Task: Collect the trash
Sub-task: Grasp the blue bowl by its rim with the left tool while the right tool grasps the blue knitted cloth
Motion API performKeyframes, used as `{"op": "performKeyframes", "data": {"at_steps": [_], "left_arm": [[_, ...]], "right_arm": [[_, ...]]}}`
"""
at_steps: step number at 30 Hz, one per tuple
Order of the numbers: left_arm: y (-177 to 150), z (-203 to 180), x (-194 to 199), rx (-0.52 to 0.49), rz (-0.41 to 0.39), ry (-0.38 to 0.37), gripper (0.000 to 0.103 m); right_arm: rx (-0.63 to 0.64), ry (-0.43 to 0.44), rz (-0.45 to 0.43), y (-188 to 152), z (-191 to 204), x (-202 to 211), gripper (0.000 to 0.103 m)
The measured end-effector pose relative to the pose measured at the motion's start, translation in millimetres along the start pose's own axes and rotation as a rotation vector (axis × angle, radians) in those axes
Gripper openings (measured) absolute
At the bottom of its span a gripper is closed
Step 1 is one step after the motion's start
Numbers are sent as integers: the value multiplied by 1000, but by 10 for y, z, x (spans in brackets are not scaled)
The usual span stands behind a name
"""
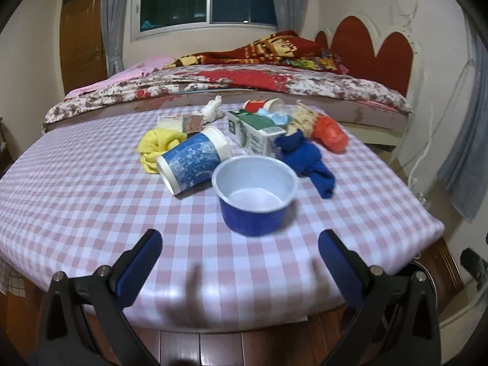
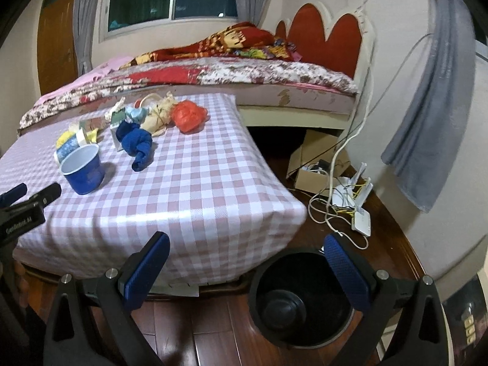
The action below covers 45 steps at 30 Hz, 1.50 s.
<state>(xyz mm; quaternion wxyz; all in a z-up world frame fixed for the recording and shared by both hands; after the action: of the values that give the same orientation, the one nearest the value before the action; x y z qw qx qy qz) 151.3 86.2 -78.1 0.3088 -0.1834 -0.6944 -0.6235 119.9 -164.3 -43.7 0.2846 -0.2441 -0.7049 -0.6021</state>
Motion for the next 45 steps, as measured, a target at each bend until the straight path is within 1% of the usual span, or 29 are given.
{"op": "performKeyframes", "data": {"at_steps": [2,6,10,12,16,17,18,19,23,26,29,31,32,33,36,38,40,41,42,44,45], "left_arm": [[36,-5,-108,5,13,7,102],[82,-40,-246,1,14,14,102],[117,-52,-393,11,17,16,101],[140,-46,-464,21,20,19,98],[197,-34,-558,49,18,-3,95],[218,-33,-589,53,19,-11,92],[231,-37,-615,54,21,-20,82],[249,-36,-640,52,20,-35,77],[296,20,-669,42,5,-33,76],[320,80,-693,37,3,-23,76],[335,138,-703,32,1,-14,76],[340,168,-692,30,2,-13,76],[341,173,-687,29,-1,-9,76],[343,190,-679,29,-4,-7,76],[347,232,-672,29,-8,1,76],[354,252,-693,32,-3,4,76],[363,245,-711,33,2,-2,76],[368,239,-713,30,2,-3,76],[365,228,-710,27,2,-8,76],[361,206,-684,16,-2,-15,76],[356,193,-656,13,-9,-24,76]], "right_arm": [[22,11,10,48,71,-132,102],[56,38,30,170,201,-437,102],[56,67,38,300,244,-668,102],[63,75,42,367,276,-771,102],[75,113,43,491,340,-927,102],[77,126,43,522,365,-960,102],[80,137,45,547,382,-993,102],[84,147,48,572,405,-1023,102],[113,200,54,704,545,-1159,102],[128,246,44,815,671,-1199,102],[156,305,26,1000,871,-1255,102],[180,339,22,1110,1001,-1298,98],[188,349,22,1146,1054,-1312,91],[200,364,29,1194,1121,-1347,86],[246,400,63,1270,1321,-1480,79],[270,419,97,1292,1460,-1587,78],[276,441,129,1285,1548,-1678,74],[278,452,143,1275,1575,-1703,69],[286,480,157,1255,1617,-1727,54],[290,495,150,1235,1610,-1668,42],[277,508,146,1218,1565,-1627,40]]}}
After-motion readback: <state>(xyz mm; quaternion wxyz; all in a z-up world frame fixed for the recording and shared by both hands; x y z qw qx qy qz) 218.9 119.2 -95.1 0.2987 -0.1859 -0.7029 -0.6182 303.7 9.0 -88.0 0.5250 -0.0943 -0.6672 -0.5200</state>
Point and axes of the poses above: each gripper's, at about its wrist camera, not at the fingertips, and x roughly against the way its jaws point, z to its left, y to its top, the point moved 4 cm from there along -x, roughly the way its jaws point, and after that the axes turned 4 degrees about z, right-handed, at the moved point
